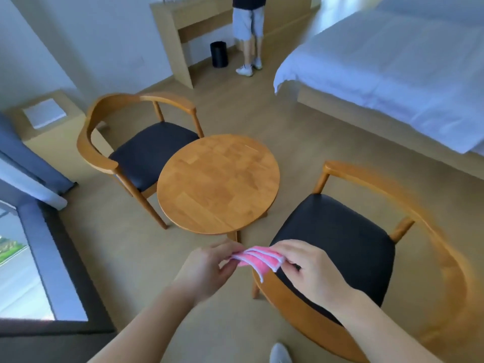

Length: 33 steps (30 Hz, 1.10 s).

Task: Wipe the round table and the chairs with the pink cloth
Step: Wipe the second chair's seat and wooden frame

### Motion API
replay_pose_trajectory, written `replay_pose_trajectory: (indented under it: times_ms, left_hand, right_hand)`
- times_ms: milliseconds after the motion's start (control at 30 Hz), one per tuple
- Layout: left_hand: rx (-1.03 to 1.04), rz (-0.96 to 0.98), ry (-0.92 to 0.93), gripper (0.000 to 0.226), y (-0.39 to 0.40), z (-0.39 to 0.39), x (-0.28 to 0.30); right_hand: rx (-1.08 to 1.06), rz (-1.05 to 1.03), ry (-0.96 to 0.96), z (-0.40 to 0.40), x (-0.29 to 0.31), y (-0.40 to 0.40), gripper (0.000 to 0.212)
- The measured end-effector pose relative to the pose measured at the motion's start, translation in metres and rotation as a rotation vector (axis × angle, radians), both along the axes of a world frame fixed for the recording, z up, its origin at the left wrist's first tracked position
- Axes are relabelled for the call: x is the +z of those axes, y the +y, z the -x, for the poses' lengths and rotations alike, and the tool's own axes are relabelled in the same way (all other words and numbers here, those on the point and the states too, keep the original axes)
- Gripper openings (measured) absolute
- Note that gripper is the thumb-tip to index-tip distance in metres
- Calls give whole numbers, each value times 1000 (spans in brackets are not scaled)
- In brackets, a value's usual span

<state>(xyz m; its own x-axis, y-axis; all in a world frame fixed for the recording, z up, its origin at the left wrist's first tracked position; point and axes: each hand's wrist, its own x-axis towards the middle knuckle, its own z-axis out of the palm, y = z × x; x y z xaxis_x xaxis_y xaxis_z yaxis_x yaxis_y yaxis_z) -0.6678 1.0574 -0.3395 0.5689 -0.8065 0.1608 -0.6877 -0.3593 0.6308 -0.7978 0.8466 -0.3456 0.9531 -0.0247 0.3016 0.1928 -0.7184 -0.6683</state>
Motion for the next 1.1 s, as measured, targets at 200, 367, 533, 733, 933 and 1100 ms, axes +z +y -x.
replay_pose_trajectory:
  times_ms: [200,367,533,733,933,1100]
  left_hand:
    - [-180,18,28,17,-34,-61,9]
    - [-352,22,23,22,-60,-122,-6]
    - [-707,29,1,19,-77,-163,-21]
    - [-1003,-41,6,19,-85,-132,-39]
    - [-1228,-117,42,19,-71,-46,-73]
    - [-1363,-137,6,18,-76,21,-105]
  right_hand:
    - [-156,-22,32,-30,7,-5,29]
    - [-365,51,73,-61,-5,8,33]
    - [-727,45,96,-71,-24,63,30]
    - [-1088,55,144,-39,-31,127,32]
    - [-1401,-79,165,36,-58,194,24]
    - [-1521,-168,78,100,-97,221,20]
